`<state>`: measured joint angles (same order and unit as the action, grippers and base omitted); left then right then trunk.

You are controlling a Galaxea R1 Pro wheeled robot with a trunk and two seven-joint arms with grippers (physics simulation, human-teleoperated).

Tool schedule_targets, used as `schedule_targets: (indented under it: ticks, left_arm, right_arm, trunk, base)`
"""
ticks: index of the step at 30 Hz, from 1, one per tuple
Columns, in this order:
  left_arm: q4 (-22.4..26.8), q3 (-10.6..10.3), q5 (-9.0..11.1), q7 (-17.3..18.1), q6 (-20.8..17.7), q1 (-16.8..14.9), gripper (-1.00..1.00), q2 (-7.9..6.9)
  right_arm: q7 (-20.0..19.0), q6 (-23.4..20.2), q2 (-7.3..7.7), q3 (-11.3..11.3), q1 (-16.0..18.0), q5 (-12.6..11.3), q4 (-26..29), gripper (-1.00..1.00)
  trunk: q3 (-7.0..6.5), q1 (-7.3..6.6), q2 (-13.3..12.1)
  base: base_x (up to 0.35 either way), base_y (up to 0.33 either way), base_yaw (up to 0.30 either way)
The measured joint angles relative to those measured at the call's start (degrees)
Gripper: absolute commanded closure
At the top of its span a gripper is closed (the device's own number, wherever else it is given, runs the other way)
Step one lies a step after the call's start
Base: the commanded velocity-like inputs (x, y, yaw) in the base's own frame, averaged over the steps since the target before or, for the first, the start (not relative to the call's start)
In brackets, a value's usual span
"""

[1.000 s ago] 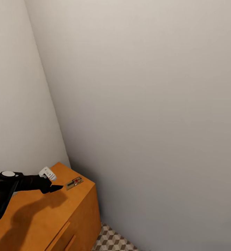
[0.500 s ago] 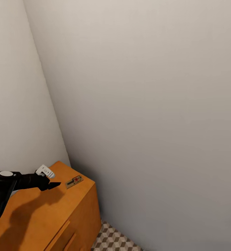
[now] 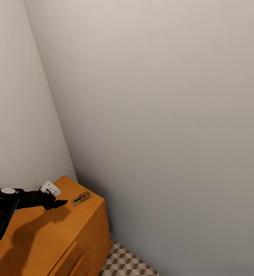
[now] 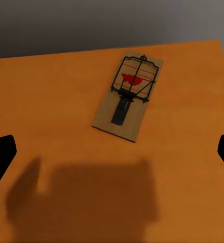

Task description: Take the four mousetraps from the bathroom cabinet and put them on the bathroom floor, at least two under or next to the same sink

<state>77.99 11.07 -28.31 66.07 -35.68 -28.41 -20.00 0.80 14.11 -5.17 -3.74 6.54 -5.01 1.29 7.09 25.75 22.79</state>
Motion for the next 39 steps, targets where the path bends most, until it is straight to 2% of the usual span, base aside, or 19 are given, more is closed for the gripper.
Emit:
schedule_targets:
  ticks: [10,39]
  left_arm:
    - [-0.6,-1.2,-0.1,0.1,4.1,0.0,-1.00,0.71]
    - [-1.1,-1.3,-0.1,0.1,4.6,0.0,-1.00,0.83]
  right_arm:
    - [0.0,0.0,0.00,0.0,0.0,0.0,0.0,-1.00]
    - [0.0,0.0,0.00,0.0,0.0,0.0,0.0,-1.00]
  trunk:
    - [0.40,0.00,0.0]
    - [0.44,0.00,0.0]
  base:
    - [0.000,0.000,0.000]
    - [0.000,0.000,0.000]
